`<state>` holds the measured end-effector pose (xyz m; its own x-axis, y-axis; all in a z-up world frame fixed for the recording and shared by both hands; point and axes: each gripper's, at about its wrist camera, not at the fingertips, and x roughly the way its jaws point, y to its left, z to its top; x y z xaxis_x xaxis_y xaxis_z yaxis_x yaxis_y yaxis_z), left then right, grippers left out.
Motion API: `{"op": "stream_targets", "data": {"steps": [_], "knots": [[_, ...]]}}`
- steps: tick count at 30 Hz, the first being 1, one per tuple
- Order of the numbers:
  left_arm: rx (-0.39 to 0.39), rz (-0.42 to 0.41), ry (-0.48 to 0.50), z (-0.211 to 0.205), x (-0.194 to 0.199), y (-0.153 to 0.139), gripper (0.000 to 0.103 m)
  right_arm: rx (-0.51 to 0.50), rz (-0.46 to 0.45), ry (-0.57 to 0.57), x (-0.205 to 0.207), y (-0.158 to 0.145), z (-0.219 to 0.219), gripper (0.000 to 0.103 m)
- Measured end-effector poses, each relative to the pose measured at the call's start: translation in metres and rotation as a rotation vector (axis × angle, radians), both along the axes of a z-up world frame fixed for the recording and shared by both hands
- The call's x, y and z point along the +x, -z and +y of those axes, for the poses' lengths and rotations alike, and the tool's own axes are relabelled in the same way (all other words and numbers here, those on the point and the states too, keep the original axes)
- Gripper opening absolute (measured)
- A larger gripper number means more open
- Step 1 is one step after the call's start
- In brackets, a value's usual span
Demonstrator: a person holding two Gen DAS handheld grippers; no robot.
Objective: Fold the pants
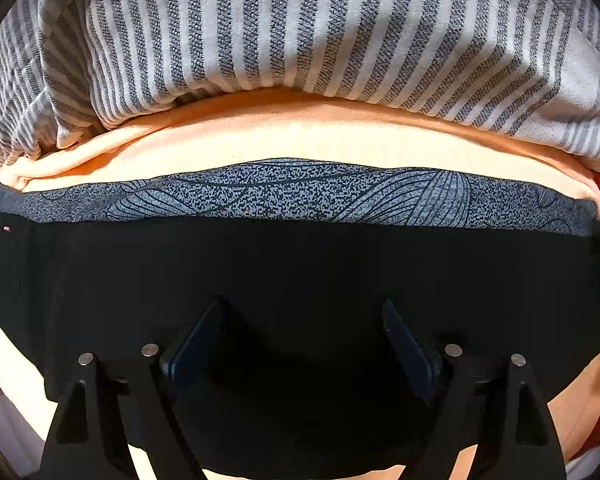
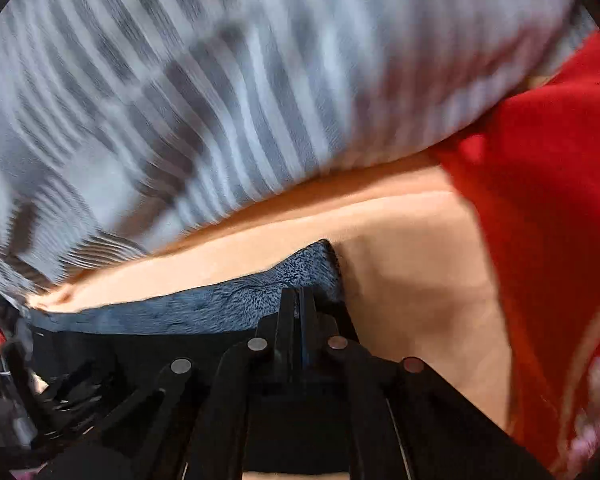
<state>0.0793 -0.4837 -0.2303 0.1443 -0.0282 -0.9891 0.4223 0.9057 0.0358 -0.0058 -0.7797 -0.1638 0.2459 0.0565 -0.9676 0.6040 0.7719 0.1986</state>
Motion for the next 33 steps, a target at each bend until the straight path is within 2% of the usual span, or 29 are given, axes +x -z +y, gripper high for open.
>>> {"op": "stream_targets", "data": {"steps": [1,3,5,8,10,12,18,22,24,26,27,30,33], "knots": [[0.0,0.011,0.002,-0.001,-0.002,-0.002,0.084,0.022,-0.002,0.018,-0.002,0.012,-0.004,0.0],[0.0,0.023,0.028,0.002,-0.004,-0.011,0.084,0.061,-0.053,0.113,-0.009,0.01,-0.013,0.0],[-0.007,-0.018,0.054,0.011,-0.005,-0.026,0.084,0.058,-0.044,0.152,-0.014,0.0,-0.011,0.002],[-0.002,-0.046,0.048,0.035,0.002,-0.039,0.084,-0.011,-0.004,0.068,-0.014,-0.022,0.009,0.011],[0.0,-0.056,0.021,0.057,0.012,-0.044,0.084,-0.053,-0.015,0.01,-0.019,-0.04,0.032,0.019],[0.018,-0.076,-0.004,0.079,0.025,-0.046,0.084,-0.055,-0.022,-0.038,-0.021,-0.048,0.057,0.02],[0.111,-0.155,-0.088,0.15,0.091,-0.038,0.084,-0.023,-0.011,-0.193,-0.008,-0.038,0.141,0.02],[0.164,-0.157,-0.189,0.202,0.138,-0.012,0.084,0.062,0.018,-0.163,0.001,-0.009,0.18,0.02],[0.181,-0.142,-0.224,0.226,0.158,0.001,0.084,0.028,0.036,-0.145,-0.012,0.003,0.182,0.021],[0.154,-0.126,-0.261,0.245,0.176,0.01,0.087,-0.006,0.023,-0.13,-0.015,0.003,0.188,0.026],[0.153,-0.136,-0.267,0.248,0.184,0.016,0.094,-0.006,0.022,-0.126,-0.015,0.003,0.189,0.03],[0.185,-0.157,-0.236,0.251,0.201,0.016,0.094,-0.028,0.016,-0.135,-0.012,0.007,0.195,0.031],[0.11,-0.138,-0.262,0.271,0.208,-0.004,0.094,-0.039,0.055,-0.099,-0.005,-0.01,0.201,0.031]]}}
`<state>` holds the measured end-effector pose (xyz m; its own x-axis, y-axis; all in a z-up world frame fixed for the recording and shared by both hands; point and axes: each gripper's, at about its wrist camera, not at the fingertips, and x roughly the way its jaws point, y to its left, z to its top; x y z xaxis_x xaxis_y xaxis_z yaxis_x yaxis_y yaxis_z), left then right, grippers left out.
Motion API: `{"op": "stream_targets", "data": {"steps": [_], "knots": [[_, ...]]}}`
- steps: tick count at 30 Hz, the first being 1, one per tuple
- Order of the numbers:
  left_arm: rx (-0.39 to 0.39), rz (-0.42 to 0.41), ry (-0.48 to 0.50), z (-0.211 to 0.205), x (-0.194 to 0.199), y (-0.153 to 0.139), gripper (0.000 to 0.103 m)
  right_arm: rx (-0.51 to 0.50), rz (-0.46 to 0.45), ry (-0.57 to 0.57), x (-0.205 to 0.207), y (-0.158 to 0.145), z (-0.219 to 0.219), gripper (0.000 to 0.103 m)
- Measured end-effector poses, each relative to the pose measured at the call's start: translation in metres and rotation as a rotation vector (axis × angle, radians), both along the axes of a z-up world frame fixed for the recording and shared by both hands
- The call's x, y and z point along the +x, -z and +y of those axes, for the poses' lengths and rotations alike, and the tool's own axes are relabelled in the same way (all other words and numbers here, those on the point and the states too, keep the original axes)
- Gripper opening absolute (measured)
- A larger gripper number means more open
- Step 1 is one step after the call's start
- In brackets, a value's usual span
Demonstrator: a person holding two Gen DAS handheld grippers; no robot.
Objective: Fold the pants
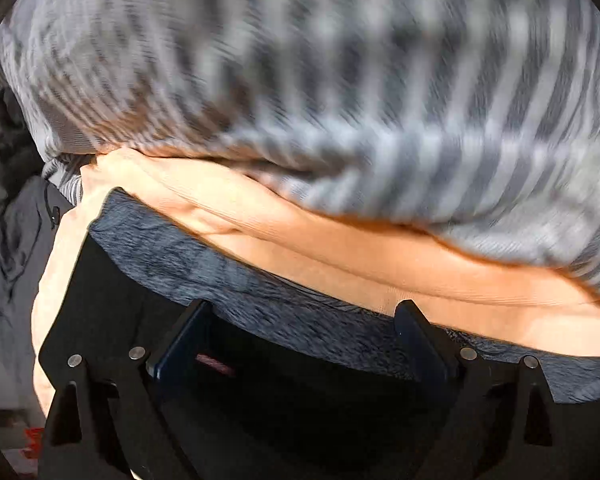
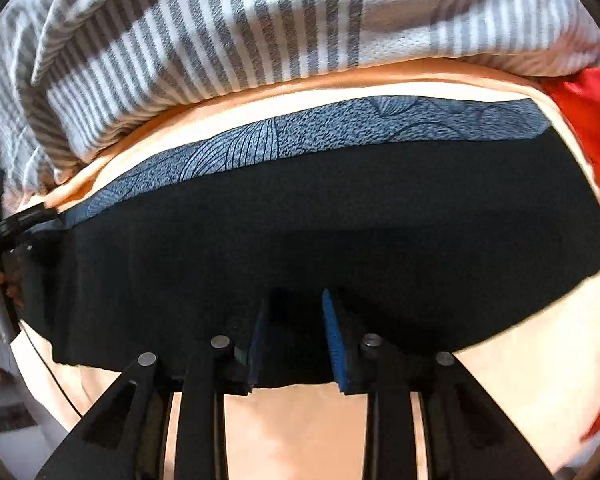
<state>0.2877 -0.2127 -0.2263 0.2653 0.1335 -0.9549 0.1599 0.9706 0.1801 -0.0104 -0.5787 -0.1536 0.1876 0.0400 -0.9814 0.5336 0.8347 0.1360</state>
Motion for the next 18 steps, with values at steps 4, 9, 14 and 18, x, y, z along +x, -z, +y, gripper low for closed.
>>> {"op": "stream_targets", "data": {"steps": [4,9,14,18], "knots": [[0.018,-0.008,0.149,0.022,-0.026,-0.027,0.094,0.138,-0.114,-0.033,0.045,-0.009,0.08,0.033],[0.09,0.014,0.19,0.066,-0.048,-0.016,0.094,0.531,-0.164,-0.111,0.064,0.013,0.182,0.042],[-0.003,0.042,0.081,0.113,-0.051,0.001,0.098,0.684,-0.122,-0.134,0.085,0.067,0.277,0.042],[0.007,0.016,0.138,0.11,-0.054,0.003,0.099,0.708,-0.138,-0.025,0.093,0.088,0.294,0.042]]}}
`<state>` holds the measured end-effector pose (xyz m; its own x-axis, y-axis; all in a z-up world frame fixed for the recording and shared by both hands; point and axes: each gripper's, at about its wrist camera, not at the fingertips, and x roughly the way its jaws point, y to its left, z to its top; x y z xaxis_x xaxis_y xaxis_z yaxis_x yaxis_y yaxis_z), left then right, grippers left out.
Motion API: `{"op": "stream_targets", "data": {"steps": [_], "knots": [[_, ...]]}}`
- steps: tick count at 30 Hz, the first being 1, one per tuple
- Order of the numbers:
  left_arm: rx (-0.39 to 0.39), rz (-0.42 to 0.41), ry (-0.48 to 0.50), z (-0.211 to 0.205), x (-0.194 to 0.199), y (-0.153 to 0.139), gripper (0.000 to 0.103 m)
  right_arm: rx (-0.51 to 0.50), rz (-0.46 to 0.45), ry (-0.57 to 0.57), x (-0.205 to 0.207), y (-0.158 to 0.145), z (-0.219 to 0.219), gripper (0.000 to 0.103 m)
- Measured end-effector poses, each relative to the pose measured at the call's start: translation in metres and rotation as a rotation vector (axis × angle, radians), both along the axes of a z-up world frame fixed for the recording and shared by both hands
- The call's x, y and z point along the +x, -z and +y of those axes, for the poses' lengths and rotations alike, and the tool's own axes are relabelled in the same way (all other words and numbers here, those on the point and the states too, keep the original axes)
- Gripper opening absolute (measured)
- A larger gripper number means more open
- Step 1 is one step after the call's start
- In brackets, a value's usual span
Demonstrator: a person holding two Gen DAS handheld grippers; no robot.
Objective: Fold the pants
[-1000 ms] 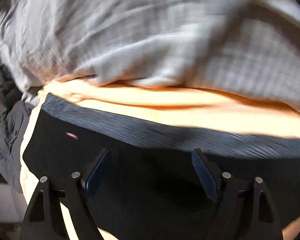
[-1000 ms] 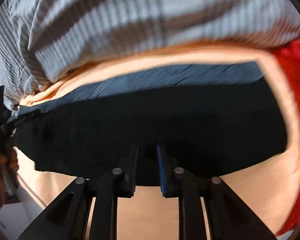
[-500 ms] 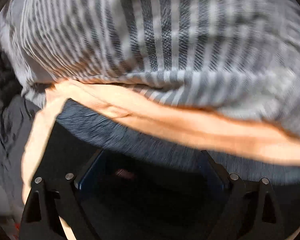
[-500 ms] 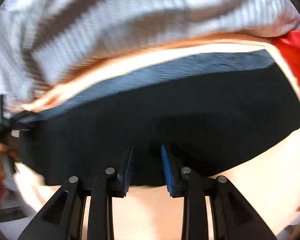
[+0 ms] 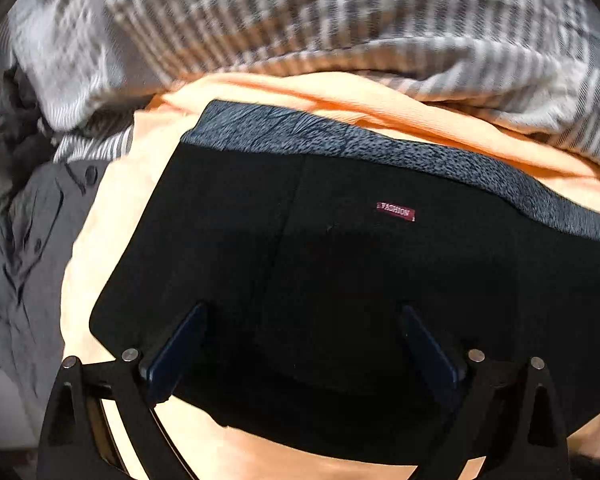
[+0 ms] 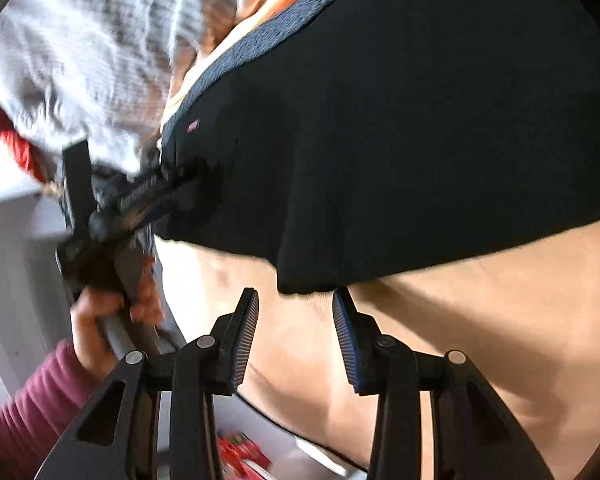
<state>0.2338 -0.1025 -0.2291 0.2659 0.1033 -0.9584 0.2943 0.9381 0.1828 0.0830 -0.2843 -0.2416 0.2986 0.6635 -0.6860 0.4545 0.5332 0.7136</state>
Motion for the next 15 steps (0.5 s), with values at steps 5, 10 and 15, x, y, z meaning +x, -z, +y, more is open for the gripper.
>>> {"op": "stream_targets", "data": {"steps": [5,10,15], "knots": [[-0.035,0.013,-0.018,-0.01,-0.009,-0.008,0.1,0.014,0.023,0.048,0.009,0.006,0.004,0.041],[-0.038,0.019,-0.017,0.0,-0.002,-0.001,0.103,0.029,0.065,0.099,0.009,0.006,0.005,0.005],[-0.011,0.049,0.018,-0.007,-0.009,-0.012,0.103,-0.042,0.134,0.006,-0.012,-0.001,0.002,0.006]]}}
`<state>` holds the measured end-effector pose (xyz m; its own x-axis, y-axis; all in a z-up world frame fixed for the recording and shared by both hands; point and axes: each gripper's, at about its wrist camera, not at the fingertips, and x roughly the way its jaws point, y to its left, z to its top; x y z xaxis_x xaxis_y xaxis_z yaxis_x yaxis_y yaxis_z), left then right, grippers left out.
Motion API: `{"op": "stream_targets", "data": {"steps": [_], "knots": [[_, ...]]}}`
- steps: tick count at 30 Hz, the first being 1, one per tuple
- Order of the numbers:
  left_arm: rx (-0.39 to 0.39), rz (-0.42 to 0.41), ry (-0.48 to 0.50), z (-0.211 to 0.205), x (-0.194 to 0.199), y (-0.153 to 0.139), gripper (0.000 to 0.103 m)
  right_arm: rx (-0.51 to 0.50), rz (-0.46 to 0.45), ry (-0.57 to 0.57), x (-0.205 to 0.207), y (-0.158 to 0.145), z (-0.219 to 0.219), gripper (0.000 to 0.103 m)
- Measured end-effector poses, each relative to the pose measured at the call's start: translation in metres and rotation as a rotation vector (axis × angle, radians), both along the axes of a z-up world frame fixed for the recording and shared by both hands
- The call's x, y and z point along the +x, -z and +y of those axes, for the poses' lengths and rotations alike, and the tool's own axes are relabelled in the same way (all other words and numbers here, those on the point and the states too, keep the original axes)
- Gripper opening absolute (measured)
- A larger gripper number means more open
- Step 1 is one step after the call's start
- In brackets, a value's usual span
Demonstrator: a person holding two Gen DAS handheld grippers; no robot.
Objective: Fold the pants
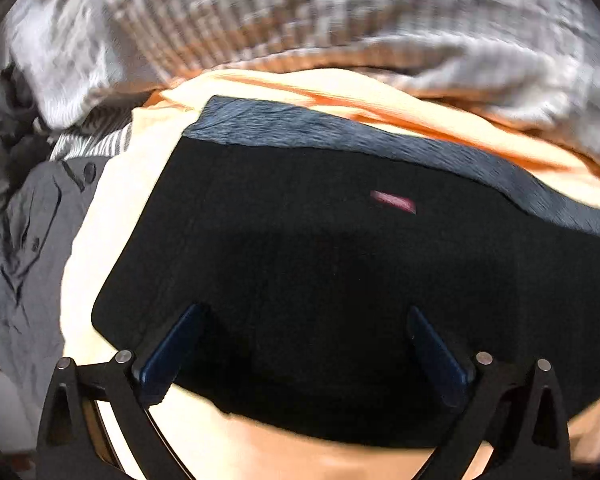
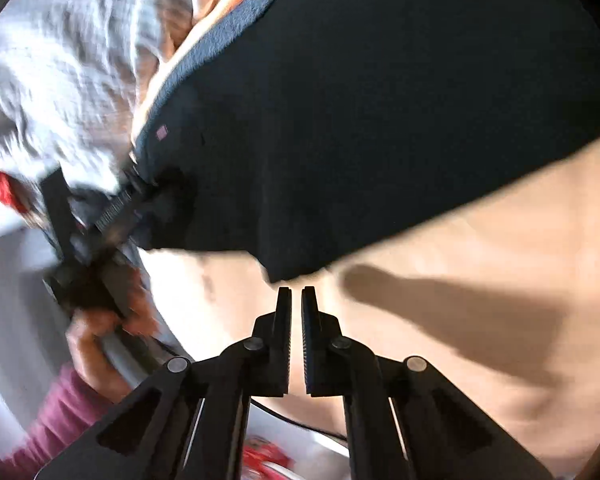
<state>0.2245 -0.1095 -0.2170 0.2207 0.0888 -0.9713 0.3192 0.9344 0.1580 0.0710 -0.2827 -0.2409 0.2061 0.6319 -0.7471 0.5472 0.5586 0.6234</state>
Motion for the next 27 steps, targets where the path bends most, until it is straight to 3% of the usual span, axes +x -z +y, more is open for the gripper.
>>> {"op": "stream_targets", "data": {"steps": [3,7,10,12,14,18,20,21,22,24,27], "knots": [[-0.078,0.014,0.086,-0.021,-0.03,-0.019,0.103,-0.141,-0.035,-0.052,-0.003,-0.029,-0.018,0.008],[-0.12,0.066,0.172,-0.06,-0.067,-0.014,0.103,-0.339,-0.071,0.003,0.006,-0.059,-0.068,0.01],[-0.096,0.106,0.203,-0.082,-0.087,0.007,0.103,-0.393,-0.067,0.047,0.013,-0.061,-0.097,0.011],[-0.031,0.101,0.221,-0.084,-0.097,0.025,0.103,-0.407,-0.033,0.069,0.01,-0.05,-0.115,0.011],[-0.028,0.048,0.252,-0.082,-0.105,0.027,0.103,-0.352,-0.027,0.099,0.003,-0.033,-0.129,0.01],[-0.007,0.088,0.234,-0.081,-0.1,0.025,0.103,-0.354,-0.056,0.084,-0.014,-0.046,-0.13,0.011],[0.012,0.12,0.213,-0.084,-0.094,0.02,0.103,-0.327,-0.052,0.083,-0.024,-0.054,-0.131,0.017],[0.025,0.126,0.208,-0.086,-0.091,0.016,0.103,-0.304,-0.051,0.09,-0.029,-0.057,-0.132,0.027],[0.031,0.126,0.208,-0.088,-0.091,0.013,0.103,-0.291,-0.048,0.095,-0.031,-0.061,-0.13,0.043],[0.031,0.122,0.217,-0.096,-0.091,0.002,0.103,-0.3,-0.026,0.1,-0.048,-0.067,-0.135,0.057],[0.023,0.119,0.242,-0.115,-0.096,-0.012,0.103,-0.307,-0.012,0.115,-0.072,-0.073,-0.148,0.057]]}}
